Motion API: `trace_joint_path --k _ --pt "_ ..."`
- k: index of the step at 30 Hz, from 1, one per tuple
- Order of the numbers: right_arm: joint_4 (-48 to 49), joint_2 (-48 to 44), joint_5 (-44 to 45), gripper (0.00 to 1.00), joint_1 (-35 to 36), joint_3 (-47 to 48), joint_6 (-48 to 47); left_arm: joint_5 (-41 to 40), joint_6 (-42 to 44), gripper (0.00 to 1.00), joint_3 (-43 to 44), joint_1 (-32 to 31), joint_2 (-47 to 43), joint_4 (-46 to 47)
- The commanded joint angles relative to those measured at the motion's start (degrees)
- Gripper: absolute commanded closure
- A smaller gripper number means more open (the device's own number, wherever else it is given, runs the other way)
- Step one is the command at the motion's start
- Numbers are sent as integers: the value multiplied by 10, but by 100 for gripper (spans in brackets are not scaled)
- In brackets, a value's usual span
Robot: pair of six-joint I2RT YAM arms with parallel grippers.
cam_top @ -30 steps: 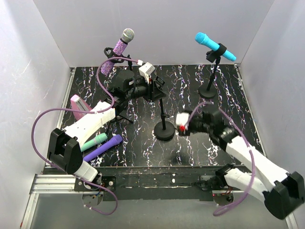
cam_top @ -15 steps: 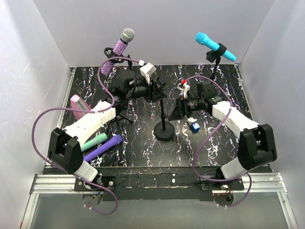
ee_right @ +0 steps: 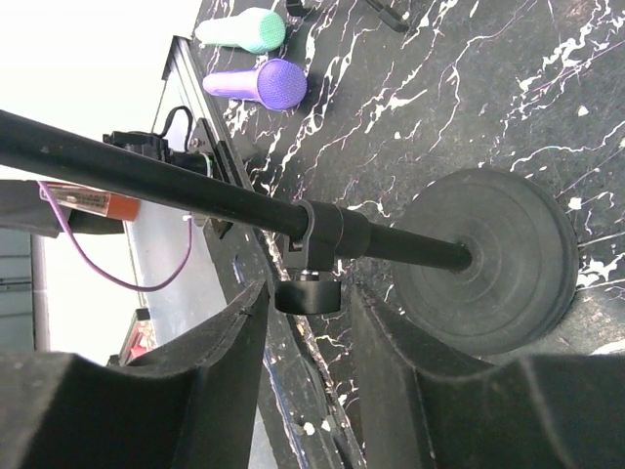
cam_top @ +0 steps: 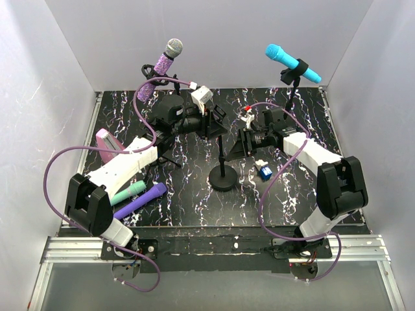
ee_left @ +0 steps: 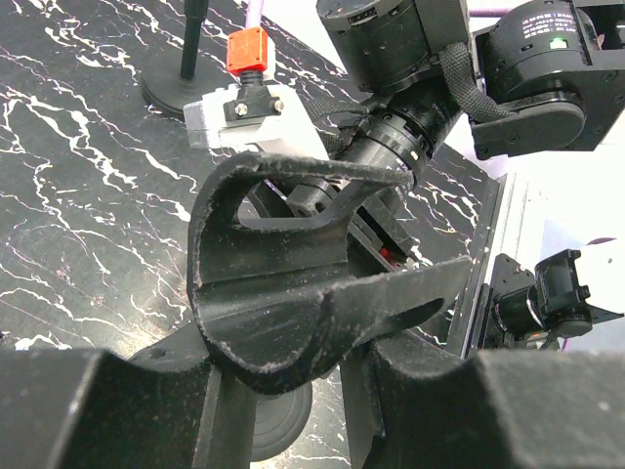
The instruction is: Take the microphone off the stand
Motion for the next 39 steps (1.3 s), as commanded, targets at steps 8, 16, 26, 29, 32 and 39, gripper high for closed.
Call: trace_joint_path --k 8,16,26,29,32,39 --pt "25 -20 1 82 15 15 -26 -4 -10 100 3 0 2 -35" --pt "-32 -98 90 99 72 11 -262 -20 -31 100 2 0 4 -28" --pt "184 -264 308 85 98 -160 -295 -22 -37 100 -10 0 -7 -28" --pt "109 -232 294 62 98 -126 -252 -21 -39 100 -14 1 -10 -32" --pt "99 -211 253 47 96 -121 -204 -20 -43 100 -15 0 -10 -35" --pt "119 -174 227 38 97 -99 -102 -22 -41 100 -7 0 -6 -43"
